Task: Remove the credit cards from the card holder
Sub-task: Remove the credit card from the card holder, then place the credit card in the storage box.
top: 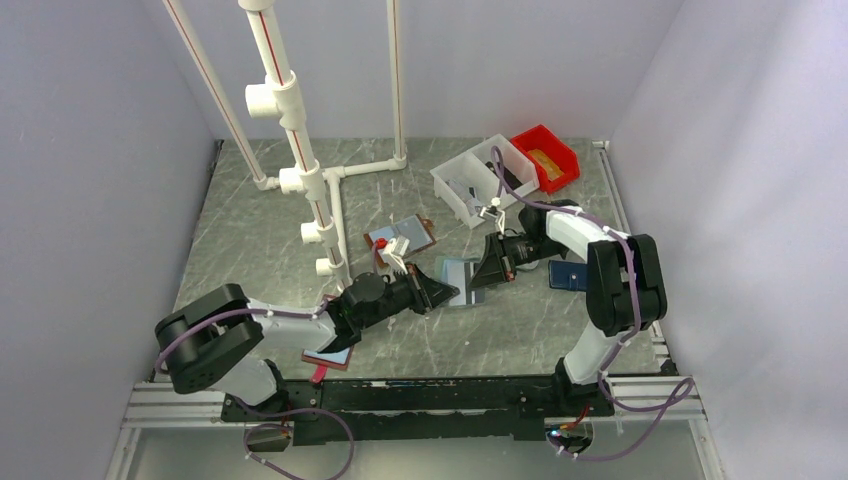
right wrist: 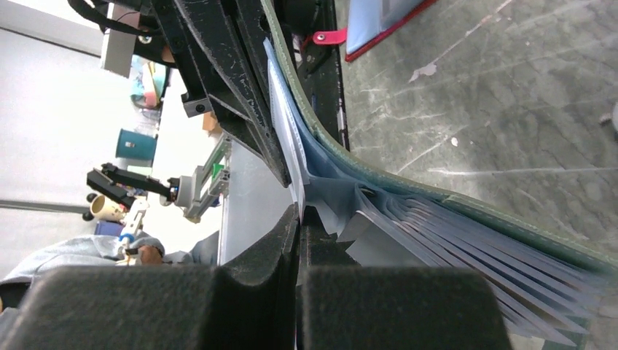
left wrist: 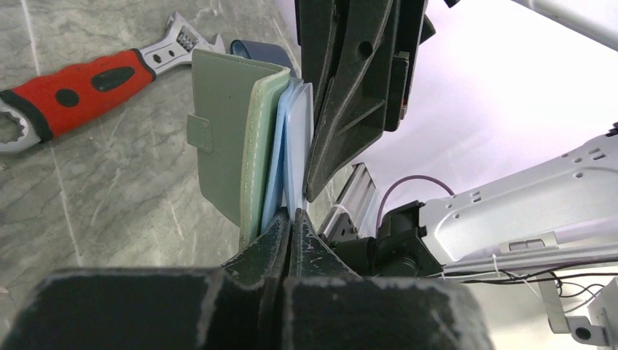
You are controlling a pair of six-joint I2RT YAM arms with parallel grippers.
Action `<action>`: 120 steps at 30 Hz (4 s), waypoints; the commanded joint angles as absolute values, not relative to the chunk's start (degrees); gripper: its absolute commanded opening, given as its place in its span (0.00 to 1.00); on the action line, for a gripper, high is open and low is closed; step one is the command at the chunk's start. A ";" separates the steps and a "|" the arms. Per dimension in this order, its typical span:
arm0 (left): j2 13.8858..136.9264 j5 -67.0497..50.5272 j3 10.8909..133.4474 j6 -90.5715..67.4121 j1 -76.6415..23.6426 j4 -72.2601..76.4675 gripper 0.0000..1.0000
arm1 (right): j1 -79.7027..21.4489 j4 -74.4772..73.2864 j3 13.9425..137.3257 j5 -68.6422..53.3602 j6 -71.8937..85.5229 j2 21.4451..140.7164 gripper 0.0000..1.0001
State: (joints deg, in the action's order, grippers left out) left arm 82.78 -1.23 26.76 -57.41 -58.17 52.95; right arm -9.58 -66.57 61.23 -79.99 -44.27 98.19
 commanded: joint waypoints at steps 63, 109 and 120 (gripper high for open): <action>110.49 3.23 20.42 -80.10 -56.45 61.25 0.09 | -17.42 -54.81 66.27 -59.52 -27.51 112.30 0.13; 86.19 2.43 27.63 -64.10 -57.73 27.18 0.41 | -0.93 -71.23 70.69 -61.71 -54.68 95.00 0.00; 75.17 6.69 29.19 -55.45 -61.87 13.39 0.48 | -0.97 -58.00 68.47 -51.74 -74.69 72.30 0.00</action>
